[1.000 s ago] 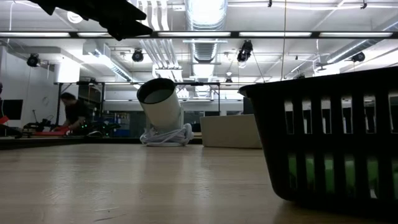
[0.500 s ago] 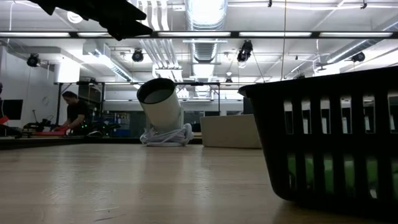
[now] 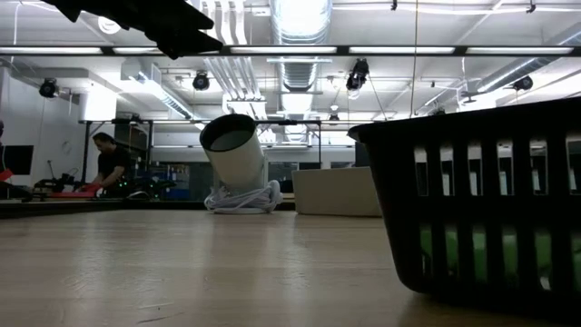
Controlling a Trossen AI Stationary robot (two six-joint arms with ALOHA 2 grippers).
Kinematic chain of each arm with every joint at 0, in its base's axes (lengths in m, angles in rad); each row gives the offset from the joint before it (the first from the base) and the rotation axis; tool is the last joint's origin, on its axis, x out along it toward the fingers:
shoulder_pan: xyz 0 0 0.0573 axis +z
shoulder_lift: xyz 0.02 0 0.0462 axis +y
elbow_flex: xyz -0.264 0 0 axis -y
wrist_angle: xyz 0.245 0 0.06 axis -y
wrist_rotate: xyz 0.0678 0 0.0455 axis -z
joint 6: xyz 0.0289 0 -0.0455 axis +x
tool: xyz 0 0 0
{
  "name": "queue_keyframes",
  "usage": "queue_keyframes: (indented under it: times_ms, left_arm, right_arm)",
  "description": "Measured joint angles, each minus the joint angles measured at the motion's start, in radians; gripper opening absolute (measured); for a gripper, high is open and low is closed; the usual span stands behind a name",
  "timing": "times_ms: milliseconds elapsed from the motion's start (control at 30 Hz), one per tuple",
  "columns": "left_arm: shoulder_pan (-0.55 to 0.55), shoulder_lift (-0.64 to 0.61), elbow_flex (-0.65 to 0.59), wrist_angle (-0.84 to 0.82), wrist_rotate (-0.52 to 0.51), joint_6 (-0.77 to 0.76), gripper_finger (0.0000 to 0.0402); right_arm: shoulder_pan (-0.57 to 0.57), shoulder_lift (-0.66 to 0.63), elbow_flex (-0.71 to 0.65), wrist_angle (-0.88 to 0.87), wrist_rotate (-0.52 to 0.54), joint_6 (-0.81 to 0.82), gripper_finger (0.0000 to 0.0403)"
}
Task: Pick & Place School Supplies
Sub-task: Return to Home Position
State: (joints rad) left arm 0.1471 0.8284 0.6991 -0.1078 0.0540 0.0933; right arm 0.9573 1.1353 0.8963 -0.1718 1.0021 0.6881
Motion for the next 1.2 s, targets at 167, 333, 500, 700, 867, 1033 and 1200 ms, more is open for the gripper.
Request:
queue_keyframes:
  times_ms: [167,333,500,700,867,1033,1200]
  left_arm:
    - [0.000,0.000,0.000,0.000,0.000,0.000,0.0328]
    - [0.000,0.000,0.000,0.000,0.000,0.000,0.0328]
    - [0.000,0.000,0.000,0.000,0.000,0.000,0.0328]
    - [0.000,0.000,0.000,0.000,0.000,0.000,0.0328]
    - [0.000,0.000,0.000,0.001,0.000,0.000,0.0328]
    - [0.000,0.000,0.000,0.000,0.000,0.000,0.0328]
    - [0.000,0.000,0.000,0.001,0.000,0.000,0.0328]
  right_arm:
    - [0.007,-0.108,0.000,-0.134,-0.154,-0.067,0.0082]
    - [0.007,-0.170,-0.001,-0.233,-0.278,-0.080,0.0082]
    - [0.007,-0.202,-0.001,-0.243,-0.307,-0.237,0.0082]
    - [0.005,-0.215,-0.001,-0.206,-0.375,-0.429,0.0082]
    - [-0.004,-0.233,-0.001,-0.143,-0.376,-0.576,0.0082]
    - [-0.084,-0.269,-0.001,-0.138,-0.374,-0.696,0.0082]
    - [-0.231,-0.291,-0.002,-0.138,-0.391,-0.789,0.0082]
